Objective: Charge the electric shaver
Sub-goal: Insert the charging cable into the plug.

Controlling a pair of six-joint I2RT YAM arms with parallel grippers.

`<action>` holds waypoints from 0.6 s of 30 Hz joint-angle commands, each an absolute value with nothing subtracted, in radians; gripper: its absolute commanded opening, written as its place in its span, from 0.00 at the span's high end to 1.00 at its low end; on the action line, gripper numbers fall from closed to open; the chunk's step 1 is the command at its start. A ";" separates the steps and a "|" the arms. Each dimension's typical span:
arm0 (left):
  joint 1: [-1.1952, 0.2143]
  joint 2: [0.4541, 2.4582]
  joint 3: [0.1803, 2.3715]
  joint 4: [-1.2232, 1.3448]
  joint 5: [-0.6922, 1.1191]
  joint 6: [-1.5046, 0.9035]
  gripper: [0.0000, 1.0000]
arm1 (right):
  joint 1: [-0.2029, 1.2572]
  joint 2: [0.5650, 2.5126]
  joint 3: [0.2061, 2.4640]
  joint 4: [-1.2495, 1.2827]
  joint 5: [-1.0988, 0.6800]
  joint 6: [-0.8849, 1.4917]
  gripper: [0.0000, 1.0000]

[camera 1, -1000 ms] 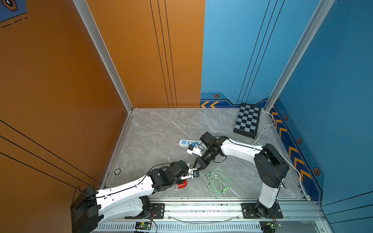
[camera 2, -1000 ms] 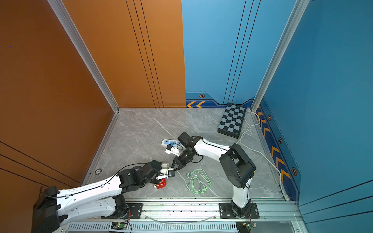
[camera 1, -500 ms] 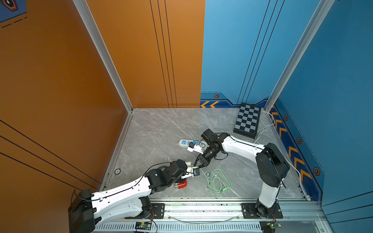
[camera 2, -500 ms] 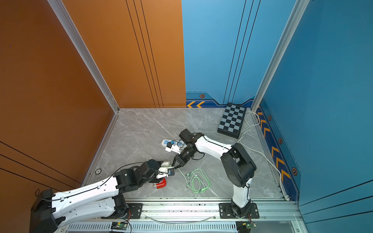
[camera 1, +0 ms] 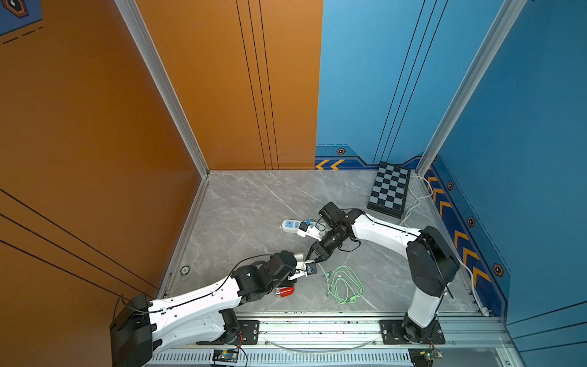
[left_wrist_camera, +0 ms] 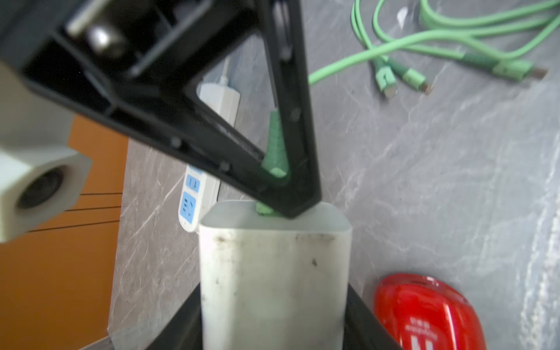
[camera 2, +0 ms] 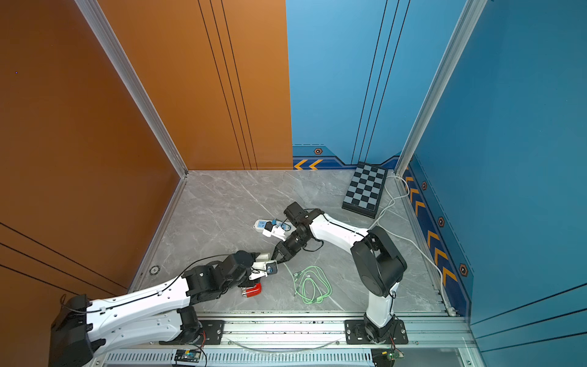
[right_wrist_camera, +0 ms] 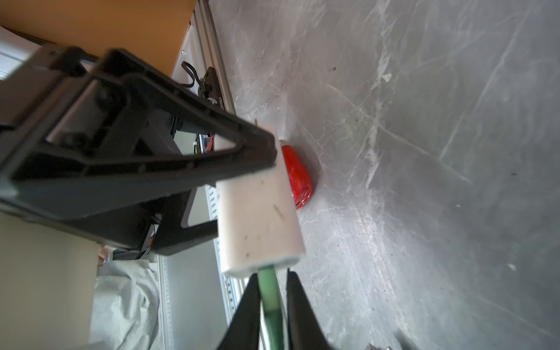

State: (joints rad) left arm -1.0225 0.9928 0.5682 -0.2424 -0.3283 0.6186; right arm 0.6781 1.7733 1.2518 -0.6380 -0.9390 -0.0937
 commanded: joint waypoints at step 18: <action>-0.937 1.114 0.472 0.295 -0.264 0.271 1.00 | 0.523 0.998 0.861 -0.374 -0.440 0.245 0.52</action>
